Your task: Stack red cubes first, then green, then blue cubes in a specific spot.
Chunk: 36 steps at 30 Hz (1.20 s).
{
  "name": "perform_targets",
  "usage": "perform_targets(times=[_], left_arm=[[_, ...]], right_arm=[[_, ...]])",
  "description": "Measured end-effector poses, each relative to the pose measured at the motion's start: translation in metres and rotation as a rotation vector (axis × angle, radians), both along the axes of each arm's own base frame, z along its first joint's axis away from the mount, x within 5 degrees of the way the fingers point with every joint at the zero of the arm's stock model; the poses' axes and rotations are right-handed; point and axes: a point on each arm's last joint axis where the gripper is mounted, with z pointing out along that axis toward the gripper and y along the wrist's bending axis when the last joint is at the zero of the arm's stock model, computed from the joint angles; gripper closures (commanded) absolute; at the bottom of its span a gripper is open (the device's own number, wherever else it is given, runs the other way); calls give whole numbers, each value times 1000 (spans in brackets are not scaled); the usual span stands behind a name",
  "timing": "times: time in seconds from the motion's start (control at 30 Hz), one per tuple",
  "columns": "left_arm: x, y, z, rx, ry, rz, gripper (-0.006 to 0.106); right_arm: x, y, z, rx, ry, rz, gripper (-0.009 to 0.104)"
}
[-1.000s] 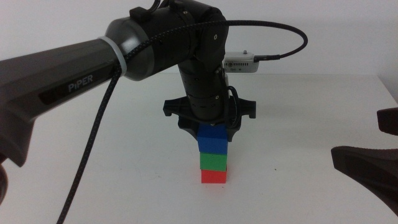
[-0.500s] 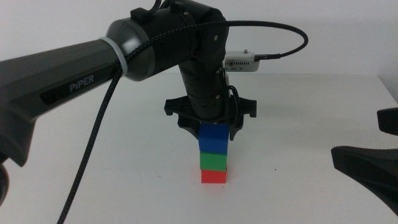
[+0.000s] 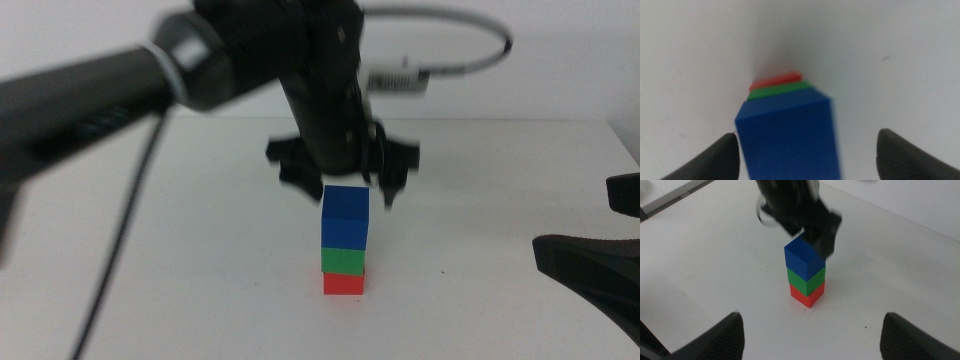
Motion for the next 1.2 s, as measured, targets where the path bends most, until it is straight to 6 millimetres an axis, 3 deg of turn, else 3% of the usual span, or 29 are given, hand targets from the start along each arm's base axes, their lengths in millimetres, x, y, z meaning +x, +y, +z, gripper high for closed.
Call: perform_targets(times=[0.13, 0.27, 0.37, 0.47, 0.6, 0.7, 0.8, 0.97, 1.07, 1.2], left_arm=[[-19, 19, 70, -97, -170, -39, 7], [-54, 59, 142, -118, -422, -111, 7], [-87, 98, 182, -83, -600, -138, 7], [-121, 139, 201, -28, -723, -127, 7], [-150, 186, 185, 63, -747, -50, 7], [-173, 224, 157, 81, -767, 37, 7], [-193, 248, 118, 43, -864, 123, 7], [-222, 260, 46, -40, -938, 279, 7], [-232, 258, 23, -98, -932, 308, 7], [-243, 256, 9, -162, -939, 324, 7]], right_arm=[[0, 0, 0, 0, 0, 0, 2], [0, 0, 0, 0, 0, 0, 2], [0, 0, 0, 0, 0, 0, 2], [0, 0, 0, 0, 0, 0, 2], [0, 0, 0, 0, 0, 0, 2], [0, 0, 0, 0, 0, 0, 2], [0, -1, 0, 2, -1, 0, 2], [-1, -2, 1, 9, -5, 1, 2], [-1, -2, 1, 9, -5, 1, 2], [-1, -2, 1, 9, -5, 1, 2]])
